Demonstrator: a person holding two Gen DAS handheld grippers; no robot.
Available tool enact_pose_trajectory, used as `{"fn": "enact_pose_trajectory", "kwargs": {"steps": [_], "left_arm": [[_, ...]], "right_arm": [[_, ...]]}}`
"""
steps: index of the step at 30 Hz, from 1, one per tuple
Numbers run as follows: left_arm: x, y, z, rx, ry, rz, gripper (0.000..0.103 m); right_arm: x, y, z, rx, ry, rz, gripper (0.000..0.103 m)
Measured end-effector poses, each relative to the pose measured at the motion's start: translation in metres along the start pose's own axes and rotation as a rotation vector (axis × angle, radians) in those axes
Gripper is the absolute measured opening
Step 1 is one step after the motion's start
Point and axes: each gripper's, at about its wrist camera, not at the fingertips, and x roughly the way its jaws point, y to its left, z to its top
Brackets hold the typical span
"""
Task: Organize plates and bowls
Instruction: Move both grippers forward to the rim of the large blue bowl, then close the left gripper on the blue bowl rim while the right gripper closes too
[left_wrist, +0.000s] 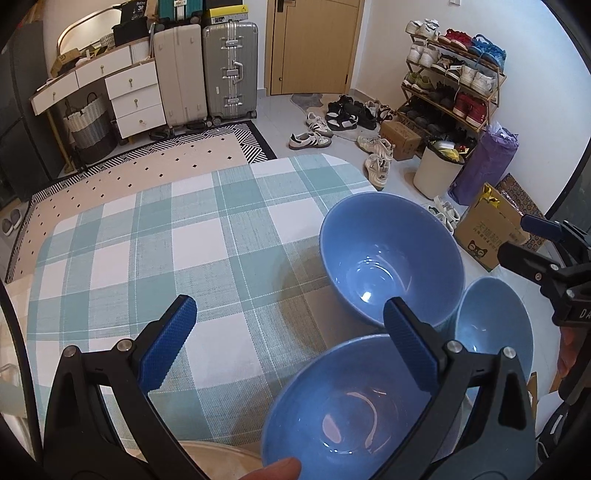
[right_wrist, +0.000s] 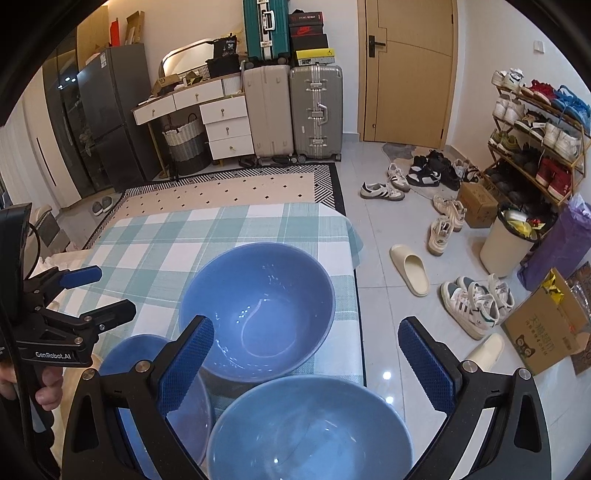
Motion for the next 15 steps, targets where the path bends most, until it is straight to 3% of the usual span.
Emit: {"fn": "enact_pose_trajectory", "kwargs": {"steps": [15], "left_arm": [[0.051,-0.002,0.011,0.006,0.069,-0.018,0.1]], "right_arm": [[0.049,-0.018,0.0,0.042,0.069,0.004,0.102]]}}
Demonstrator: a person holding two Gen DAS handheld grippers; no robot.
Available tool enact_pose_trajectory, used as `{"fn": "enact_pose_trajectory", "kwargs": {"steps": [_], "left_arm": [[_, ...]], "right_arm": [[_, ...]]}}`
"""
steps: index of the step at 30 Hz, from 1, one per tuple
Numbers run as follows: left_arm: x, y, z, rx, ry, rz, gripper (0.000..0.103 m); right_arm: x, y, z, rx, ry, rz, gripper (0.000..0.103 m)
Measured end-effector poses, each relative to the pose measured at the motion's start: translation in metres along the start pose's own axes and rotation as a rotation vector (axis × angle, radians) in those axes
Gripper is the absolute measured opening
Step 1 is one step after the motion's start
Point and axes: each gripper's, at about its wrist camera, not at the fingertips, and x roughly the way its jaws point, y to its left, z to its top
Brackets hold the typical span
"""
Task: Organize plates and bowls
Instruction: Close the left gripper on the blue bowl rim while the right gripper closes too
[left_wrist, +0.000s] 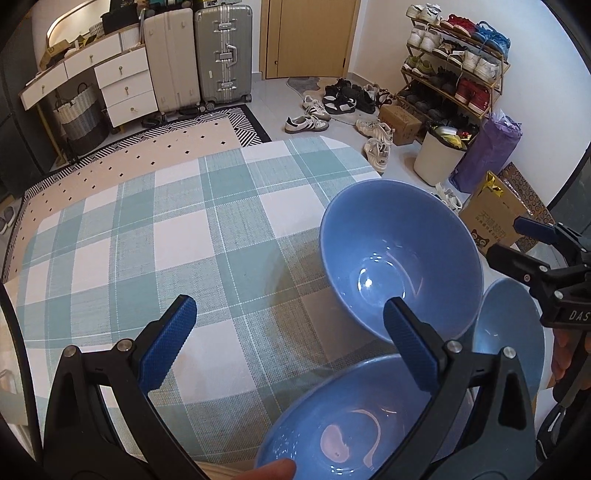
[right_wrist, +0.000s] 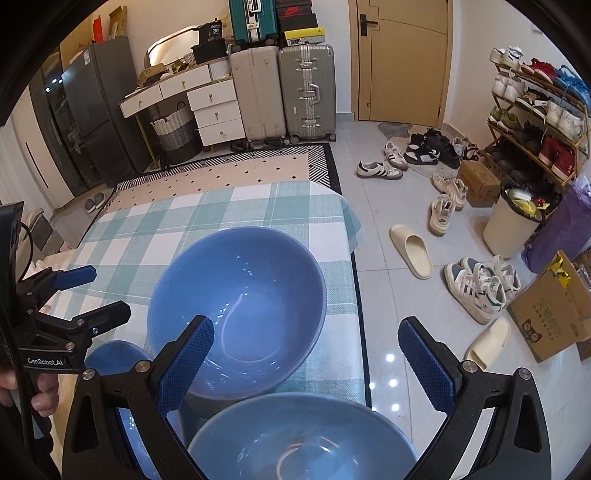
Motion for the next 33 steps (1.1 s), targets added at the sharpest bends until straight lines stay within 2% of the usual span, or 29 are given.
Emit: {"fn": "enact_pose_trajectory", "kwargs": {"steps": [8,15,17,19,22,27,30,33], "left_arm": [[0.028,0.004,0.003,-0.037,0.058,-0.029,0.094],[0.04,0.003,0.007,-0.043,0.063,-0.053,0.088],[0.04,0.001,0.007,-0.037,0.061,-0.057,0.081],[0.041,-0.002,0.008,-0.023,0.06,-0.06,0.075],[0.042,-0.006,0.007,-0.015,0.053,-0.066,0.073],[0.044,-0.008,0.006,-0.016,0.059,-0.093,0.065],[0.047,-0.01,0.005,-0.009,0.069,-0.099,0.053],[0.051,-0.012,0.004,-0.009,0.083,-0.112,0.045]], "right_arm": [[0.021,-0.004,-0.002,0.005,0.029,0.021,0.102],[0.034,-0.006,-0.004,0.012,0.044,0.047,0.101],[0.036,-0.005,-0.005,0.012,0.047,0.05,0.094],[0.037,-0.005,-0.005,0.011,0.049,0.051,0.091],[0.04,-0.005,-0.004,0.01,0.059,0.062,0.08],[0.045,-0.003,-0.006,0.007,0.07,0.077,0.069],[0.047,-0.002,-0.008,0.005,0.076,0.084,0.067],[0.048,-0.001,-0.009,0.002,0.083,0.086,0.059]]}}
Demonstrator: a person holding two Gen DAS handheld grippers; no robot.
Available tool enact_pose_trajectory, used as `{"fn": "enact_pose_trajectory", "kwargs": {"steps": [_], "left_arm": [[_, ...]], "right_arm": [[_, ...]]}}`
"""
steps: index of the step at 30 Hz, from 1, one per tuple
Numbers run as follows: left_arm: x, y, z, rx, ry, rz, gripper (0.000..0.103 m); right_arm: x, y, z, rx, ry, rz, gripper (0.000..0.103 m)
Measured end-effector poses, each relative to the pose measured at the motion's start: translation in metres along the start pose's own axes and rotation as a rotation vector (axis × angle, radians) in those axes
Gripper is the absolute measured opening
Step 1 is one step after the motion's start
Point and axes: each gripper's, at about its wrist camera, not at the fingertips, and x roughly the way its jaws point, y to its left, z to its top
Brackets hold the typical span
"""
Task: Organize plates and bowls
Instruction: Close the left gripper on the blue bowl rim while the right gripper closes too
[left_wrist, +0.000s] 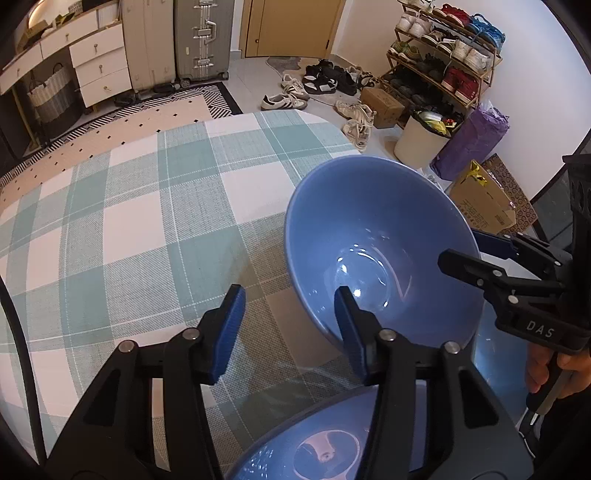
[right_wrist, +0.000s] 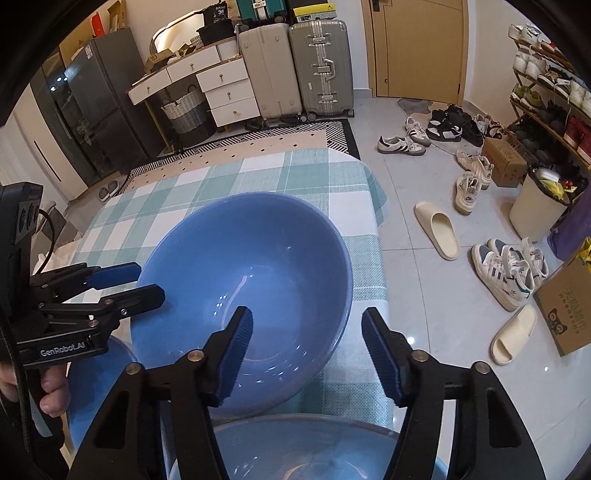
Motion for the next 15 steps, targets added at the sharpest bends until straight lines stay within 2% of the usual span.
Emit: {"fn": "enact_pose_trajectory", "kwargs": {"steps": [4,8,12,15], "left_arm": [[0.002,-0.002,-0.001,0.001,0.005,-0.024,0.03],[0.001,-0.007,-0.002,0.019,-0.001,-0.034,0.019],[-0.001,-0.015,-0.003,0.049,-0.014,-0.003,0.017],[-0.003,-0.015,-0.004,0.047,-0.021,-0.01,0.017]], "right_arm": [[0.0,0.002,-0.001,-0.007,-0.002,-0.01,0.051],[-0.001,0.003,-0.002,-0.017,0.0,-0.02,0.039],[-0.001,0.002,-0.004,-0.023,0.001,-0.035,0.031],[-0.002,0.001,-0.004,-0.026,-0.005,-0.049,0.026]]}}
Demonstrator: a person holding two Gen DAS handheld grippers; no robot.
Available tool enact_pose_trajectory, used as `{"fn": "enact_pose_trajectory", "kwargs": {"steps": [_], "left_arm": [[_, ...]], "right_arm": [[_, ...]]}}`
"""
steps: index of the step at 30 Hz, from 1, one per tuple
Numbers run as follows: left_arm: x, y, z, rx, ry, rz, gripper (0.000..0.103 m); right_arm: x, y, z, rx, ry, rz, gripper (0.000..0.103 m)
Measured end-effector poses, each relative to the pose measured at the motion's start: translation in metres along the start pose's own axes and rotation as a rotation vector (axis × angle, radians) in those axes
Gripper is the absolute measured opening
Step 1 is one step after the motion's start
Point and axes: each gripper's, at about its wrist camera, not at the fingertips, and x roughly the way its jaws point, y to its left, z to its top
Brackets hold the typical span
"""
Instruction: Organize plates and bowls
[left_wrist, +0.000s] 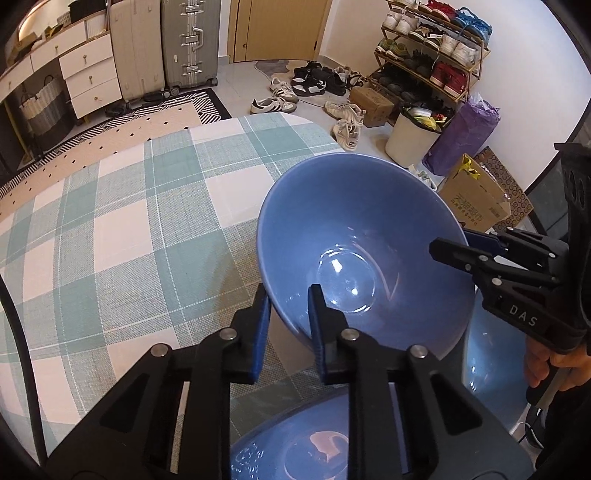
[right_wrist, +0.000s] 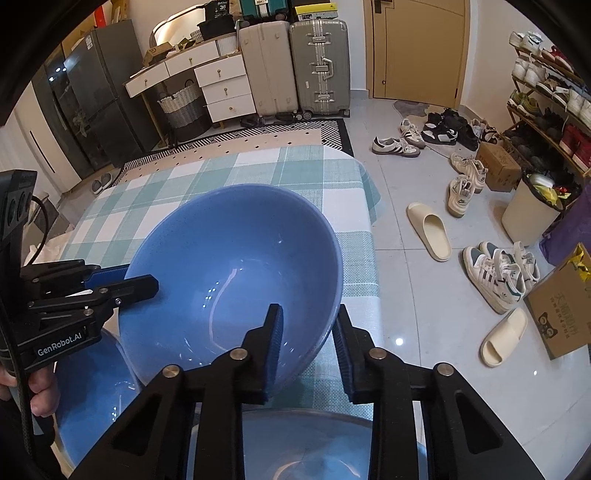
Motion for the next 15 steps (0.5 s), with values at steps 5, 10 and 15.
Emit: {"fn": "enact_pose_trajectory", "kwargs": {"steps": [5,10,15], "left_arm": [[-0.006,0.002,0.001,-0.005,-0.02,-0.008,0.017],[-0.017,0.001,0.001,-0.005,-0.051,-0.011,0.017],[-0.028,0.002,0.0,-0.008,-0.075,-0.011,0.017]], "right_arm": [[-0.004,0.001,0.0,-0.004,-0.012,-0.004,0.025],[-0.01,0.003,0.001,-0.005,-0.026,-0.004,0.025],[-0.019,0.006,0.002,-0.009,-0.047,-0.006,0.025]]}}
